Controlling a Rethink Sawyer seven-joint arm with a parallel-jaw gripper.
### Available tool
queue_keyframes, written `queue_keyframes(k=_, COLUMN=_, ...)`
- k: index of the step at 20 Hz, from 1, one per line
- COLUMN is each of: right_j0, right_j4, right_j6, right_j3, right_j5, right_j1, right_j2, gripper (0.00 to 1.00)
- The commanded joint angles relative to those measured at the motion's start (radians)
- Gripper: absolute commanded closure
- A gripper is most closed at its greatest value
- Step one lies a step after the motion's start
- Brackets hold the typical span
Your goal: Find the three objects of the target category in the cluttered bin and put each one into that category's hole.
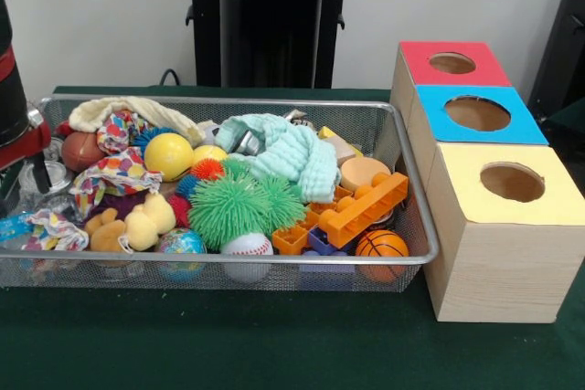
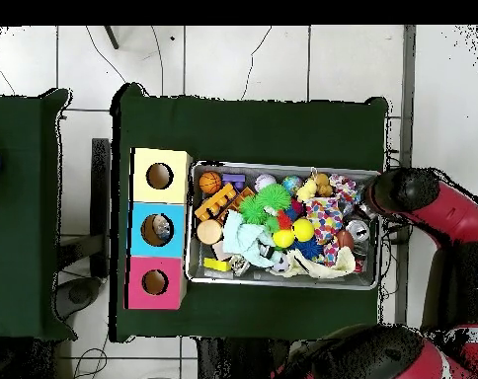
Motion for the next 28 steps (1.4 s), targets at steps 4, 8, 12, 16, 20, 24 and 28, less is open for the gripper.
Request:
queue_keyframes(k=4, right_j0=0.019, right_j4=0.037, right_j6=0.342, right_j3=0.021, right_j5=0.035, right_j1=0.094, right_j2=-0.02, gripper=0.0)
queue_keyframes(k=8, right_j0=0.018, right_j4=0.05, right_j6=0.339, right_j3=0.001, right_j5=0.014, right_j1=0.12, right_j2=-0.014, gripper=0.0)
queue_keyframes(k=12, right_j0=0.024, right_j4=0.061, right_j6=0.368, right_j3=-0.026, right_j5=-0.018, right_j1=0.152, right_j2=-0.027, gripper=0.0)
queue_keyframes(k=16, right_j0=0.03, right_j4=0.06, right_j6=0.376, right_j3=-0.058, right_j5=-0.02, right_j1=0.173, right_j2=-0.049, gripper=0.0)
queue_keyframes(k=20, right_j0=0.04, right_j4=0.061, right_j6=0.398, right_j3=-0.088, right_j5=-0.022, right_j1=0.19, right_j2=-0.082, gripper=0.0)
queue_keyframes(k=24, right_j0=0.043, right_j4=0.064, right_j6=0.386, right_j3=-0.107, right_j5=-0.048, right_j1=0.202, right_j2=-0.084, gripper=1.0)
queue_keyframes(k=28, right_j0=0.045, right_j4=0.033, right_j6=0.324, right_j3=-0.119, right_j5=-0.051, right_j1=0.201, right_j2=-0.085, gripper=1.0)
